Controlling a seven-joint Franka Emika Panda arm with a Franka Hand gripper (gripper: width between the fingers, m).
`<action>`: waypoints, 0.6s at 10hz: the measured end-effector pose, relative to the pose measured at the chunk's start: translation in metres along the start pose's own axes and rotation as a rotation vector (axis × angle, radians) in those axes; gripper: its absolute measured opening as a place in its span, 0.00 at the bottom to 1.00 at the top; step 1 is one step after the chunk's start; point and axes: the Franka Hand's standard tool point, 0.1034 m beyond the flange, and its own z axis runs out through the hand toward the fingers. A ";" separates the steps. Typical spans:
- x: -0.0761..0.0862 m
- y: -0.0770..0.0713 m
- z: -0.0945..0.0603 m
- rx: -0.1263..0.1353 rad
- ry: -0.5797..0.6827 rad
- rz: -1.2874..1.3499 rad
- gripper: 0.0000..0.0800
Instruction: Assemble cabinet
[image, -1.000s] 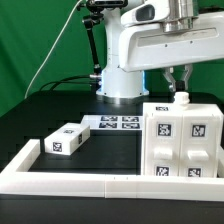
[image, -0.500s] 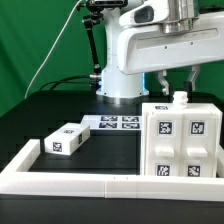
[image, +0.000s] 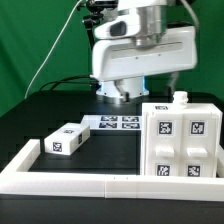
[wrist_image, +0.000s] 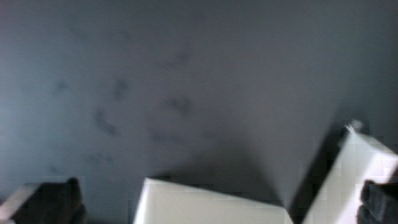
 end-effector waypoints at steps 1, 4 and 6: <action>-0.015 0.017 -0.001 -0.007 -0.004 -0.021 0.99; -0.034 0.043 0.001 -0.013 -0.007 -0.005 1.00; -0.033 0.042 0.001 -0.012 -0.007 0.055 1.00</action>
Offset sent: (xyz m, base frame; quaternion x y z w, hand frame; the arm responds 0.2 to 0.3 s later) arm 0.0000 0.0000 0.0000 0.0000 0.0000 0.0650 0.9979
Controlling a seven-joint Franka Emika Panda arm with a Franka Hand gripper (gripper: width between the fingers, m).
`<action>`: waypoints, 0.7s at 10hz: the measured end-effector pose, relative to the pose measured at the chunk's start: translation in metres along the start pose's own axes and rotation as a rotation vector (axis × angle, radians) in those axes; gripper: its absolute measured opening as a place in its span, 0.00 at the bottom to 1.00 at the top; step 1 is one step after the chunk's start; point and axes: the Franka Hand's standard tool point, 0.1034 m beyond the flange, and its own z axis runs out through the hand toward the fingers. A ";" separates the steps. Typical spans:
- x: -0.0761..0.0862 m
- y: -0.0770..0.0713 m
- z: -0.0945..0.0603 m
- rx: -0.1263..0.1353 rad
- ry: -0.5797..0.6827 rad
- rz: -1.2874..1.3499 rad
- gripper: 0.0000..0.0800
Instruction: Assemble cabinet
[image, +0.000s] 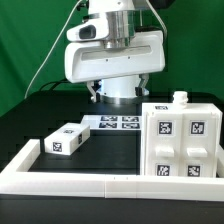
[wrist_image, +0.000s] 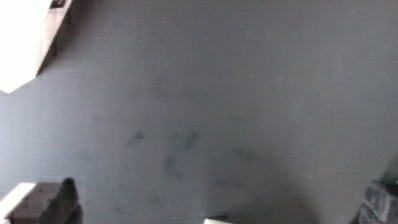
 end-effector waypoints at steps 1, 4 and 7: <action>0.001 -0.001 0.001 -0.004 0.004 0.132 1.00; -0.021 0.023 0.012 -0.010 -0.027 0.422 1.00; -0.034 0.053 0.021 -0.019 -0.022 0.547 1.00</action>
Offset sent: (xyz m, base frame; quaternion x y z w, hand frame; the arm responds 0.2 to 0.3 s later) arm -0.0247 -0.0595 -0.0239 -0.0412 -0.0458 0.1939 0.9791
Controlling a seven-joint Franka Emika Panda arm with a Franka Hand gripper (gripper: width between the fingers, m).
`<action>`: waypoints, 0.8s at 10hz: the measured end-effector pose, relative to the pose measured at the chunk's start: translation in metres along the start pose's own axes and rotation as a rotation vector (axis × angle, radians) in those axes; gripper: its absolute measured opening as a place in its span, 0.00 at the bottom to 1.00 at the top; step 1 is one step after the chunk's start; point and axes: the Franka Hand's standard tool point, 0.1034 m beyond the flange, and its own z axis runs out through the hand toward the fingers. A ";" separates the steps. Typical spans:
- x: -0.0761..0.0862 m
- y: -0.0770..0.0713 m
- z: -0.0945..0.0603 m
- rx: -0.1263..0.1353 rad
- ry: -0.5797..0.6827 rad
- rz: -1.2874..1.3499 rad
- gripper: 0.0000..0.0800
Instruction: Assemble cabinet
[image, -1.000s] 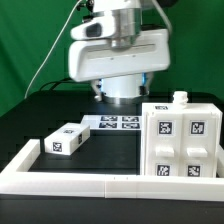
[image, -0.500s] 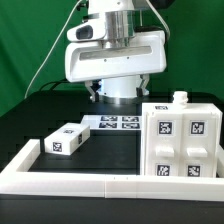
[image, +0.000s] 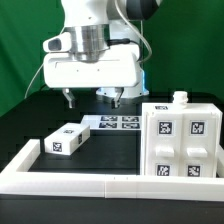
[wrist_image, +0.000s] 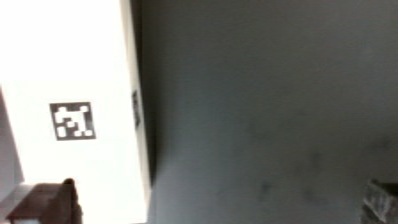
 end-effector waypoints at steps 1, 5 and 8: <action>0.004 0.005 0.002 0.003 0.014 0.068 1.00; 0.003 0.018 0.011 0.006 0.007 0.108 1.00; 0.005 0.035 0.017 -0.005 0.016 0.010 1.00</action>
Offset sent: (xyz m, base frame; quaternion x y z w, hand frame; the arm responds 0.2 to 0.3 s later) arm 0.0000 0.0000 0.0000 0.0000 0.0000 0.1296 0.9916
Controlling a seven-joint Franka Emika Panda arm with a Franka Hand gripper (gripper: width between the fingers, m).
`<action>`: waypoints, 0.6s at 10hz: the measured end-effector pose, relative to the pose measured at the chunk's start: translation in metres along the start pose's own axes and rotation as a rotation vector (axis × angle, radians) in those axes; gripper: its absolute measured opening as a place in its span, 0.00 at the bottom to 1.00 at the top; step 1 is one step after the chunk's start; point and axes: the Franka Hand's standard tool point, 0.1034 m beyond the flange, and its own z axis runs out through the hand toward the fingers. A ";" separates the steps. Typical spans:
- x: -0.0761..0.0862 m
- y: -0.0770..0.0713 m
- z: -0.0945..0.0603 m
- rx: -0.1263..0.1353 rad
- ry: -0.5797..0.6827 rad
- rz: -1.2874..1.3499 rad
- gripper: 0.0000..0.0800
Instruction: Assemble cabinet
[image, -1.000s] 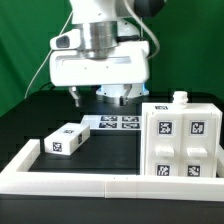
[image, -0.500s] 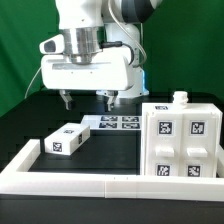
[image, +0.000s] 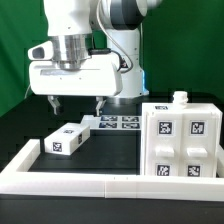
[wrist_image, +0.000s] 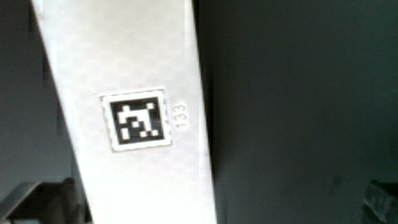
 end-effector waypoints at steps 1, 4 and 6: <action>0.001 0.005 0.002 -0.005 0.007 -0.009 1.00; 0.002 0.016 0.012 -0.021 0.021 -0.077 1.00; 0.000 0.024 0.022 -0.031 0.023 -0.115 1.00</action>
Offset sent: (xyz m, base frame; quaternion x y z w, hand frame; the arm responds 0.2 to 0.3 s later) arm 0.0007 -0.0156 -0.0154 -0.0138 0.0392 -0.0444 0.9981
